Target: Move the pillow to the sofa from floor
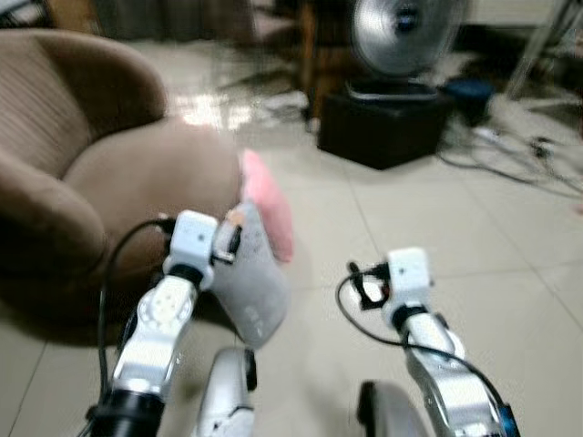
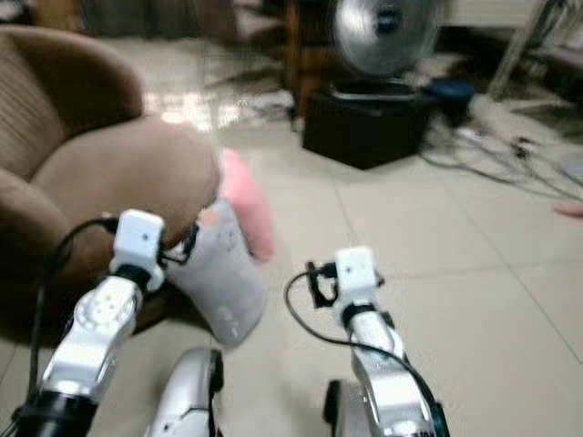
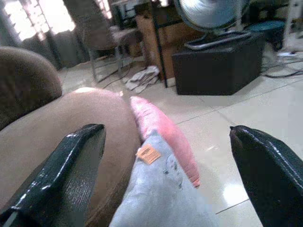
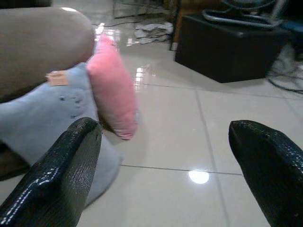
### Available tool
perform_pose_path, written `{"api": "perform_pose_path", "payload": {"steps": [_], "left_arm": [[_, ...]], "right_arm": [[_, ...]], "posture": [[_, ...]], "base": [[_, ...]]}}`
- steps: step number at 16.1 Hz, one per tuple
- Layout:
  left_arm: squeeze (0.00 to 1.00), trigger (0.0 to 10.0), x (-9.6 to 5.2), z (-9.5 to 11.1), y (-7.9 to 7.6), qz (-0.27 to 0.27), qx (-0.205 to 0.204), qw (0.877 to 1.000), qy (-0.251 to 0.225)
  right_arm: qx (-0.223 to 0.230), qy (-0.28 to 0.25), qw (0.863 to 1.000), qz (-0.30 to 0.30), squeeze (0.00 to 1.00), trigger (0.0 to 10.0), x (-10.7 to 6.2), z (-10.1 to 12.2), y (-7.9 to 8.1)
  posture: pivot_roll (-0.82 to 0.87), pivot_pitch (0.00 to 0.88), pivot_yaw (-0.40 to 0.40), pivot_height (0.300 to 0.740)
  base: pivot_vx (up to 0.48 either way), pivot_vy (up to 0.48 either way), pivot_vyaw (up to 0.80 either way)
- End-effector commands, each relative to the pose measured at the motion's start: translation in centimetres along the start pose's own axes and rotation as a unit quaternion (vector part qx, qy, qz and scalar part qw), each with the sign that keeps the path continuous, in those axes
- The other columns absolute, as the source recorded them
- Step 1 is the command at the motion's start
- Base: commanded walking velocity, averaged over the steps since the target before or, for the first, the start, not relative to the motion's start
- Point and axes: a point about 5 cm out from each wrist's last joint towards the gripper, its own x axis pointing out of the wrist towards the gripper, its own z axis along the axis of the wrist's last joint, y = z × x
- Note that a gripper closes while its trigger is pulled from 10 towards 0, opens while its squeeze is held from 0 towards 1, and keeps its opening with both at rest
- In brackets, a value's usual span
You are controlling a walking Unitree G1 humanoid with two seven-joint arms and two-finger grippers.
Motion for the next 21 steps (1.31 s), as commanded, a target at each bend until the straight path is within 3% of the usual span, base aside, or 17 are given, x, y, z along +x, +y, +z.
{"api": "perform_pose_path", "payload": {"steps": [1,6,13,15,21], "left_arm": [[0.00,10.0,0.40,0.87,-0.49,-0.011,0.002,1.000,-0.016],[0.00,10.0,0.47,0.82,-0.36,-0.012,0.004,1.000,-0.013],[0.00,10.0,0.44,0.76,-0.24,-0.013,0.008,1.000,-0.011],[0.00,10.0,0.48,0.77,-0.22,-0.014,0.008,1.000,-0.010],[0.00,10.0,0.60,0.83,-0.23,-0.016,0.011,1.000,-0.010]], "right_arm": [[-0.010,0.002,1.000,-0.011,0.00,10.0,-0.03,-0.01,-0.75],[-0.017,0.002,1.000,-0.006,0.00,10.0,-0.02,-0.08,-0.58],[-0.021,0.003,1.000,-0.006,0.00,10.0,0.00,-0.15,-0.53],[-0.005,0.006,1.000,-0.019,0.00,10.0,-0.02,-0.32,-0.80],[-0.023,0.007,1.000,-0.009,0.00,10.0,-0.01,-0.39,-0.54]], "posture": [[-0.04,0.000,0.013,0.570],[-0.03,0.000,0.016,0.570],[-0.03,0.000,0.020,0.570],[-0.03,0.000,0.022,0.570],[-0.03,0.000,0.025,0.570]], "base": [[0.292,0.000,0.00],[0.300,0.000,0.00],[0.304,0.000,0.60],[0.306,0.000,0.00],[0.304,0.000,0.00]]}}
